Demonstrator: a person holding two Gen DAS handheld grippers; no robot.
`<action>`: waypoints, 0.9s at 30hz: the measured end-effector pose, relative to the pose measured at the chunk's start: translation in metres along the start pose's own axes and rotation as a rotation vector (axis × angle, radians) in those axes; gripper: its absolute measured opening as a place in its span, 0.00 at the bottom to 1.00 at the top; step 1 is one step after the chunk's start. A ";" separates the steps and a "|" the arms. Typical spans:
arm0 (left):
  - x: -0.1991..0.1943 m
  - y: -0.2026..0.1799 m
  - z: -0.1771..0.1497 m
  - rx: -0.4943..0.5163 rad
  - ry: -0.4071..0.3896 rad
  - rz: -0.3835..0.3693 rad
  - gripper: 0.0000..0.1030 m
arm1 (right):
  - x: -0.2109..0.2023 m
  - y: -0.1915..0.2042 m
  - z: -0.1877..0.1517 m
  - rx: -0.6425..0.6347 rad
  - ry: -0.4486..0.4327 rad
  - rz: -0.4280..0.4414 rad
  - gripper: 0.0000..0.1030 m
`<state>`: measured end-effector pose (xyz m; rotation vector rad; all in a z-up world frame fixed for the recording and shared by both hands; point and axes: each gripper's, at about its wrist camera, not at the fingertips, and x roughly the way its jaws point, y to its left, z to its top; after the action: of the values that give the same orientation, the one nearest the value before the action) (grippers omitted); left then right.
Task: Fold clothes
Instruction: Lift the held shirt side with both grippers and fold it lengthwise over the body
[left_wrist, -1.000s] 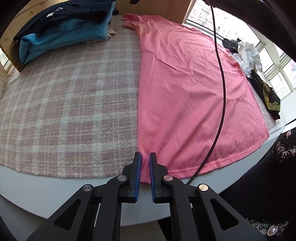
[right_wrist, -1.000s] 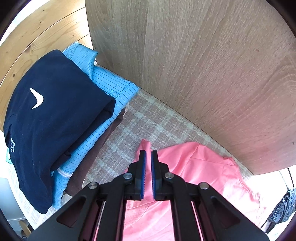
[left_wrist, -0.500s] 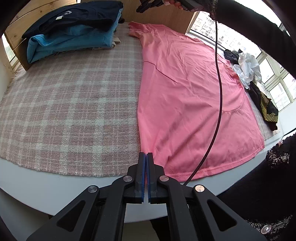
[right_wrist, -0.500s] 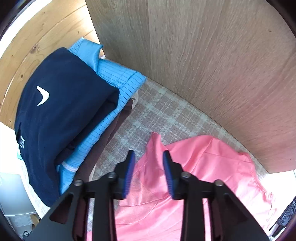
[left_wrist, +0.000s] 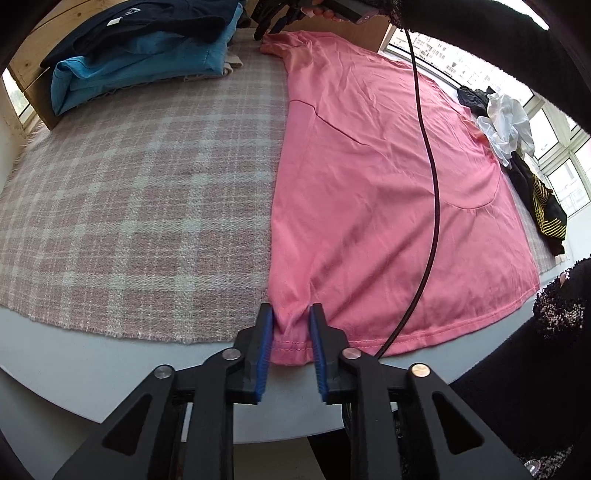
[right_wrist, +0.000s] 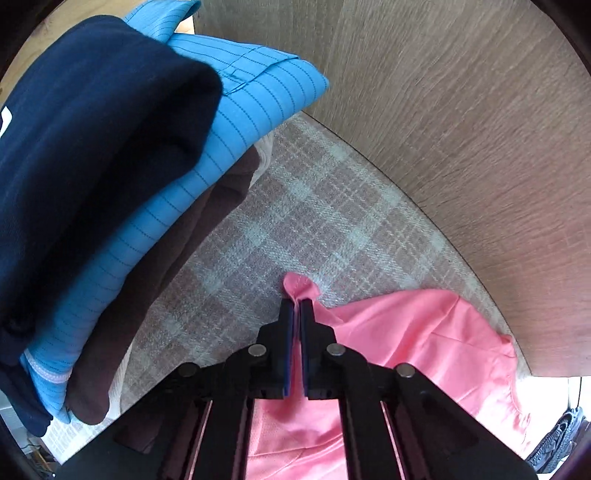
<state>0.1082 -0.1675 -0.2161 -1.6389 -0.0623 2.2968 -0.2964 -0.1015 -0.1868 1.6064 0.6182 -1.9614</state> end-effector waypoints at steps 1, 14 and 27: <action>0.000 0.000 -0.001 0.002 -0.001 -0.005 0.02 | -0.003 -0.002 -0.001 0.006 -0.005 0.015 0.04; -0.043 -0.030 0.000 -0.011 -0.101 -0.078 0.02 | -0.072 -0.051 -0.036 0.095 -0.157 0.042 0.04; -0.013 -0.165 -0.003 0.165 -0.068 -0.215 0.02 | -0.124 -0.143 -0.129 0.112 -0.181 -0.161 0.04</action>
<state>0.1531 -0.0154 -0.1694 -1.4003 -0.0600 2.1340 -0.2749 0.1032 -0.0863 1.4605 0.5902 -2.2660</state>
